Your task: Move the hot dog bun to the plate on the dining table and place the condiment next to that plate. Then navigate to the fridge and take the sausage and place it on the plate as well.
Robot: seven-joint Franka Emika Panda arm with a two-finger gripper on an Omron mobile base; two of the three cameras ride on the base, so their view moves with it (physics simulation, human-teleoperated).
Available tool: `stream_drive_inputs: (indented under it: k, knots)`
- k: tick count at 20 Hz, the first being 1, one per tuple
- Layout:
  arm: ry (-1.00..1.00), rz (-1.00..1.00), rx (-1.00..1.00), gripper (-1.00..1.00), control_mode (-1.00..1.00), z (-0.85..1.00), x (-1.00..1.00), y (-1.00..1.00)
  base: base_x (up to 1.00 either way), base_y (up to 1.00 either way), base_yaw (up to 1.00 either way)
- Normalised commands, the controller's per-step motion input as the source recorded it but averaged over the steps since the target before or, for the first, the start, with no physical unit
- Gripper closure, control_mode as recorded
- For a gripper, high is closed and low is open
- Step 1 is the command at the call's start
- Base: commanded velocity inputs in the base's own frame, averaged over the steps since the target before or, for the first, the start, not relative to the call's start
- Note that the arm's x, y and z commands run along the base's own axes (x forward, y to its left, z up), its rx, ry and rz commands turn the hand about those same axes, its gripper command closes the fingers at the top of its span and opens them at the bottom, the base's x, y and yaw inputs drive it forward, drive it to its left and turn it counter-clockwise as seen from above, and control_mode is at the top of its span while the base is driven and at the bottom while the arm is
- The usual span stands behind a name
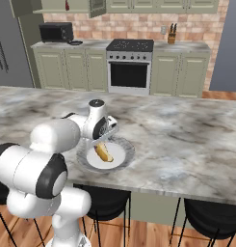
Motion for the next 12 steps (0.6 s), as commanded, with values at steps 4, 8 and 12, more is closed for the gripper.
stream_drive_inputs:
  k: [4, 8, 12]
  knots:
    - [-0.07, 0.0, 0.0, -1.0, -1.0, 0.91, -0.09, -0.08, 0.0, 0.0, 0.0]
    - [-0.21, -0.04, 0.0, -1.0, -1.0, 0.33, -0.44, -0.13, 0.0, 0.0, 0.0]
    - [-0.48, -0.04, 0.0, -1.0, -1.0, 0.17, -0.78, -0.09, 0.0, 0.0, 0.0]
